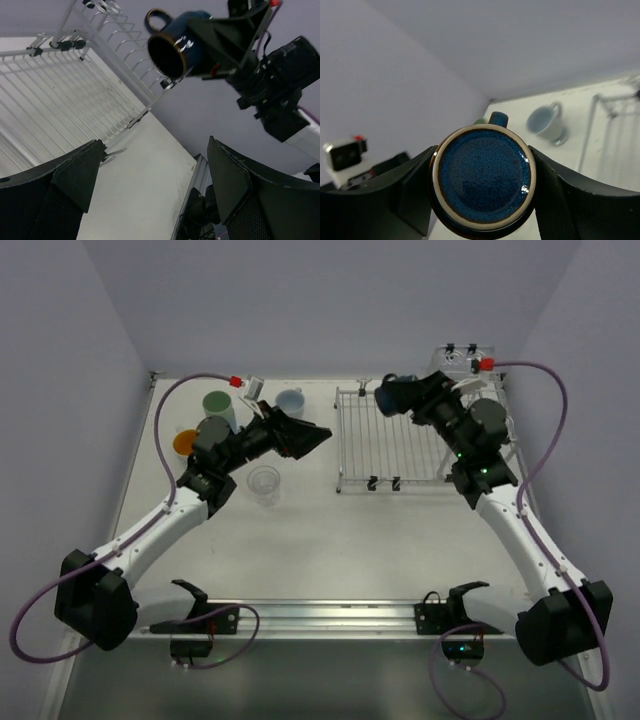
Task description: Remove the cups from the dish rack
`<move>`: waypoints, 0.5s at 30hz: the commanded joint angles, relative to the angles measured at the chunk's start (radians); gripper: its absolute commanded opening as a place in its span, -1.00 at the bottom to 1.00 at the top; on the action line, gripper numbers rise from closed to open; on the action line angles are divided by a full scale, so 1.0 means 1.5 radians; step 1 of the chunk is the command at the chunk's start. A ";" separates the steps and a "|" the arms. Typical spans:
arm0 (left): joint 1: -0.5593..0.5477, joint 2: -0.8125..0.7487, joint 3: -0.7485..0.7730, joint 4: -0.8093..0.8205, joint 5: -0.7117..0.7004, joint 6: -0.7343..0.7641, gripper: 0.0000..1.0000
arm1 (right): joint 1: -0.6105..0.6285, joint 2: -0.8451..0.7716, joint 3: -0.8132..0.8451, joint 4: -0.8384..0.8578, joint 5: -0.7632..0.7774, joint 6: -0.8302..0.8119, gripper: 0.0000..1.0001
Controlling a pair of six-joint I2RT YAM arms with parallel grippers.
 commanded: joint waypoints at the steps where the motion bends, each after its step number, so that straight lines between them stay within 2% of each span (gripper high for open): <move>1: -0.016 0.044 0.053 0.119 0.031 -0.071 0.84 | 0.064 0.007 -0.074 0.220 -0.102 0.215 -0.21; 5: -0.021 0.059 0.048 0.173 0.019 -0.087 0.84 | 0.107 0.013 -0.119 0.282 -0.118 0.255 -0.22; 9: -0.026 0.088 0.076 0.126 0.007 -0.044 0.74 | 0.130 0.024 -0.139 0.321 -0.129 0.282 -0.24; 15: -0.041 0.099 0.070 0.127 0.005 -0.042 0.58 | 0.131 0.032 -0.156 0.350 -0.113 0.298 -0.24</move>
